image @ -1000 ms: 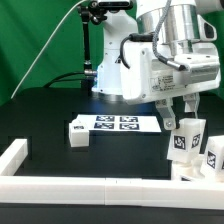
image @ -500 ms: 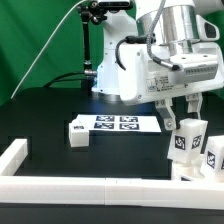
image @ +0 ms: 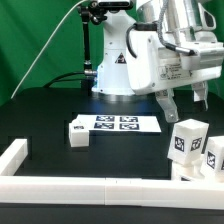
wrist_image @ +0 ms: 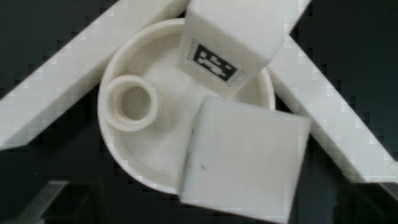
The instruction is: Assemble stool
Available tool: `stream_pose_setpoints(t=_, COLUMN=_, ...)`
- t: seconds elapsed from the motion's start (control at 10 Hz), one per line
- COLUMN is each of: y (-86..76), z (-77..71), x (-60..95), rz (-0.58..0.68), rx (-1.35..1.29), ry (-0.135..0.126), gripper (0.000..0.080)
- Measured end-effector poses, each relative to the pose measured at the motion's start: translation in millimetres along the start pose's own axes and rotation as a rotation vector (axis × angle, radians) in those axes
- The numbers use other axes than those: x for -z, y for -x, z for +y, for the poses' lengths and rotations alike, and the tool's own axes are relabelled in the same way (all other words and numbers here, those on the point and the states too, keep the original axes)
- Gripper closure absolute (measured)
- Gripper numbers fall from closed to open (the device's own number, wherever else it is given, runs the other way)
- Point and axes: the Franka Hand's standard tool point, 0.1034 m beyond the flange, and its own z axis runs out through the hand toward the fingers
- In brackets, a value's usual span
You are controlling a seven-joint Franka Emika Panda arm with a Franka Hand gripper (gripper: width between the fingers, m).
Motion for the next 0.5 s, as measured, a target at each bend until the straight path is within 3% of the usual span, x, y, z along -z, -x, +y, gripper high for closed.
stream_pose_setpoints(t=0.4, y=-0.5, z=0.3, x=-0.7, rz=0.003, rx=0.283, ry=0.002, gripper=0.0150)
stream_pose_setpoints(t=0.5, y=3.7, z=3.0, x=-0.5, rz=0.028, rx=0.476, ry=0.029, gripper=0.0150)
